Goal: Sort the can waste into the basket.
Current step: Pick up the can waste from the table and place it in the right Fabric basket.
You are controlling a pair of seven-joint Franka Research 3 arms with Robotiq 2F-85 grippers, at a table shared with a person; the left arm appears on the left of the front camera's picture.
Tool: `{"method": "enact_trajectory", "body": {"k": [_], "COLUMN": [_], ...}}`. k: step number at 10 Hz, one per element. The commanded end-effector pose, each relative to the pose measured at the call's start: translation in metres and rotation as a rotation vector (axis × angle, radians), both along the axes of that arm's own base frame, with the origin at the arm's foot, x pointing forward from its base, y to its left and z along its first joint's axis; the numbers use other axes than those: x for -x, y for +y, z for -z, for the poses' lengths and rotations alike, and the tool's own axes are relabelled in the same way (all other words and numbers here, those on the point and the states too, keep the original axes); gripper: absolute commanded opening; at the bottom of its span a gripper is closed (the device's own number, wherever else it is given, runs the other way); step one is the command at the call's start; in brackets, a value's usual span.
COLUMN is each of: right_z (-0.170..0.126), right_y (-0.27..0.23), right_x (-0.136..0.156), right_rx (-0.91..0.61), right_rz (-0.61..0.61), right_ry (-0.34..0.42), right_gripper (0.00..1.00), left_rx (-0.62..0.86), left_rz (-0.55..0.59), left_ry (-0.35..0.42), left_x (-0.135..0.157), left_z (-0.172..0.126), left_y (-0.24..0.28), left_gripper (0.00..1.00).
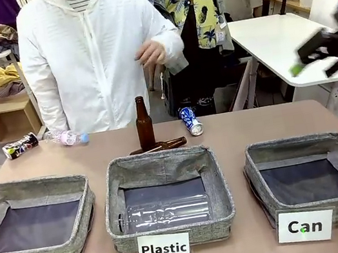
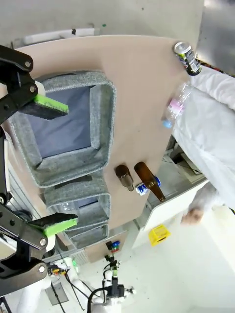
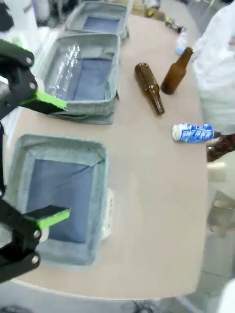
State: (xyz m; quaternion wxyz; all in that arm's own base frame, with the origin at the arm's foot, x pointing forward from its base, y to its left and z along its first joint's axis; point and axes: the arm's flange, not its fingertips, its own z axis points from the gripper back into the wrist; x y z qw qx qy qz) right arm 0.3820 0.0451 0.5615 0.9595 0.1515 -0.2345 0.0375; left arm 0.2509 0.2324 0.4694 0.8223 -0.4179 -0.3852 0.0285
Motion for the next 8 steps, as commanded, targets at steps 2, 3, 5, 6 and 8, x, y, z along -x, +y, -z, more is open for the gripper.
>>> {"method": "enact_trajectory", "body": {"k": [2,3,5,6,8], "right_z": [-0.006,-0.001,0.021,0.030,0.033], "right_y": [0.092,0.128,0.180,0.191,0.186], "right_x": [-0.077,-0.095,-0.112,-0.108,-0.108], "right_rx": [0.238,0.245,0.267,0.279,0.266], "right_rz": [-0.051,-0.093,-0.159,-0.189,-0.198], "right_ry": [-0.025,-0.036,-0.025,-0.004,-0.016], "right_gripper": [1.00,1.00,1.00,1.00,1.00], "left_rx": [0.005,0.005,0.005,0.005,0.005], "left_rz": [0.004,0.004,0.004,0.004,0.004], "left_ry": [-0.034,-0.034,-0.034,-0.034,-0.034], "left_x": [-0.001,-0.001,-0.001,-0.001,-0.001], "left_z": [-0.001,-0.001,-0.001,-0.001,-0.001], "left_y": [0.002,0.002,0.002,0.002,0.002], "left_gripper": [1.00,1.00,1.00,1.00,1.00]}}
